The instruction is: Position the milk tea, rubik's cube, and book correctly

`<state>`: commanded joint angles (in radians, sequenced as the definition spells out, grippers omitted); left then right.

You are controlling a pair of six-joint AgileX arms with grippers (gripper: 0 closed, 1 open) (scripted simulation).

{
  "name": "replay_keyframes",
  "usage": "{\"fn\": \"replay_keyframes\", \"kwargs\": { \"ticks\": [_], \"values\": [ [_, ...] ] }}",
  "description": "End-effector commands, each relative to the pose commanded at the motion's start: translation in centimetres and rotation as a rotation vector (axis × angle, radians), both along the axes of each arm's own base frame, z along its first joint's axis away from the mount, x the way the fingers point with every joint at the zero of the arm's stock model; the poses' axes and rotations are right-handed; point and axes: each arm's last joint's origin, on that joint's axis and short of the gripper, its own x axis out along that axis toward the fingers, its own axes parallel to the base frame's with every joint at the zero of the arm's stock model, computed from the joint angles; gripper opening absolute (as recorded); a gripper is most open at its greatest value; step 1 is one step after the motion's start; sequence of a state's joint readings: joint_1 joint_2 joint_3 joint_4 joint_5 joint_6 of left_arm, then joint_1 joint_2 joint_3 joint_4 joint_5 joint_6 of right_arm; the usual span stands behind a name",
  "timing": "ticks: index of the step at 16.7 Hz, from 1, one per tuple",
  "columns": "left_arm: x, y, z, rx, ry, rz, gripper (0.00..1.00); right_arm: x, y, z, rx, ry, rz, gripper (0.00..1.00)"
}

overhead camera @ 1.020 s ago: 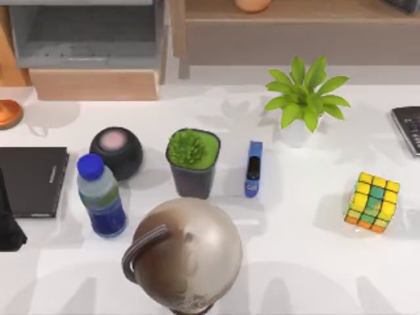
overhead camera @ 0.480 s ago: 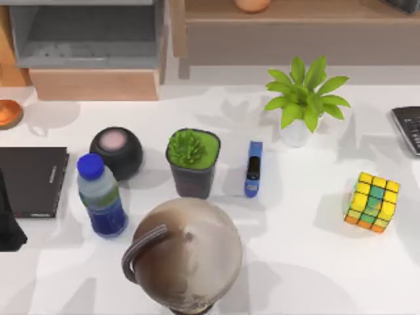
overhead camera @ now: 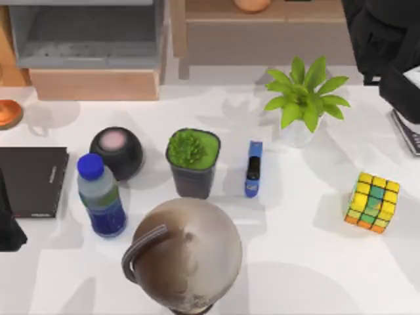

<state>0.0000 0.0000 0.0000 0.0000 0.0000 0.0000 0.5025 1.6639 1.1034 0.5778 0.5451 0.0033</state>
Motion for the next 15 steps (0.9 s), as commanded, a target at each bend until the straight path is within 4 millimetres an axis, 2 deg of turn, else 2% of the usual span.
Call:
{"fn": "replay_keyframes", "kwargs": {
  "ticks": [2, 4, 7, 9, 13, 15],
  "values": [
    [0.0, 0.0, 0.0, 0.000, 0.000, 0.000, 1.00, 2.2, 3.4, -2.3, -0.004, 0.009, 0.002, 1.00],
    [0.0, 0.0, 0.0, 0.000, 0.000, 0.000, 1.00, 3.7, 6.3, -4.6, -0.007, 0.015, 0.004, 1.00],
    [0.0, 0.0, 0.0, 0.000, 0.000, 0.000, 1.00, 4.6, 9.0, -6.9, -0.007, 0.017, 0.008, 1.00],
    [0.0, 0.0, 0.0, 0.000, 0.000, 0.000, 1.00, 4.8, 9.5, -7.4, -0.007, 0.016, 0.009, 1.00],
    [0.0, 0.0, 0.0, 0.000, 0.000, 0.000, 1.00, 4.9, 9.3, -7.5, -0.010, 0.021, 0.006, 1.00],
    [0.0, 0.0, 0.0, 0.000, 0.000, 0.000, 1.00, 5.0, 9.3, -6.9, -0.005, 0.015, 0.007, 1.00]
  ]
}}
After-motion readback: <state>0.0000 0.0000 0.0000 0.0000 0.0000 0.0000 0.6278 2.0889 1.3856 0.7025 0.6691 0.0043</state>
